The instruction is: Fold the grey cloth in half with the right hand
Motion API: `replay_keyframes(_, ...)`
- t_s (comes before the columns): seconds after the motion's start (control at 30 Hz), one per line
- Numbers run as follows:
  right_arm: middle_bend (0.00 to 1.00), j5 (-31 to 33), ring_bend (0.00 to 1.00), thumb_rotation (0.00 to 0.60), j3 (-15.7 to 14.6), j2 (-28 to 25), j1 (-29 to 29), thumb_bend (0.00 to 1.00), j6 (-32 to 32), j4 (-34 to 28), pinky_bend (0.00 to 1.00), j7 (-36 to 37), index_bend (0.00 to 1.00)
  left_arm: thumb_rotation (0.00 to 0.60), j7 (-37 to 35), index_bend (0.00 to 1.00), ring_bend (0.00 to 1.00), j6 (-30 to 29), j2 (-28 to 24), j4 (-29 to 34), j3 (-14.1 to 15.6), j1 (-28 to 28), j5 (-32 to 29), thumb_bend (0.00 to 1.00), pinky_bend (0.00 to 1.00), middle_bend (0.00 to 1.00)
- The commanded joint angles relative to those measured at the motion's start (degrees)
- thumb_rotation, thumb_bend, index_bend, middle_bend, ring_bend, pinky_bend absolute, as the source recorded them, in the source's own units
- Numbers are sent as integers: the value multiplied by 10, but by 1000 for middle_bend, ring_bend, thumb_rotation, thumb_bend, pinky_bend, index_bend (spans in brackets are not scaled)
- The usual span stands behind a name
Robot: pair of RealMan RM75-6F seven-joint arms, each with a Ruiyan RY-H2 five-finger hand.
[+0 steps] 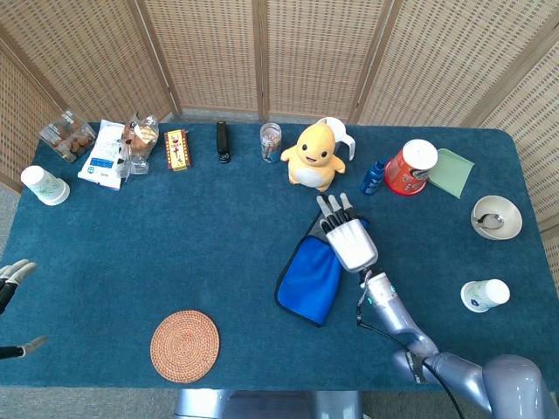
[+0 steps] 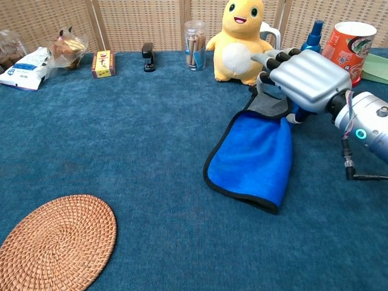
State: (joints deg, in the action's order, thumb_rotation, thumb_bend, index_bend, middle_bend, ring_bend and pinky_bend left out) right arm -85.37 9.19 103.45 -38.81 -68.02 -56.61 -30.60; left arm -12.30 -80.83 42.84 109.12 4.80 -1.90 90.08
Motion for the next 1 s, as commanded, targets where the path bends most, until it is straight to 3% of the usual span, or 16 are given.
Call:
replay_keyframes(0.03,0,3,65,600,-2,-11,3,211,4,-12,184,-1,96,600,1,0,0,0,0,0,0,0,1,122,0,0)
replay_keyframes(0.47,0,8,0,600,-29,-75,10,268,40,-73,161,-37,0,600,5,0,0,-1,1,1,1,1,3,122,0,0)
replay_keyframes(0.63,0,24,0,600,-33,-98,14,218,59,-102,149,-65,0,600,5,0,0,-1,1,2,2,1,5,122,0,0)
replay_keyframes(0.8,0,27,0,600,-33,-108,17,11,56,-115,154,-73,0,600,6,0,0,-3,1,3,2,2,6,121,0,0)
replay_keyframes(1.0,0,24,0,600,-31,-110,19,0,44,-126,163,-60,0,600,9,0,0,-2,1,3,2,1,7,121,0,0)
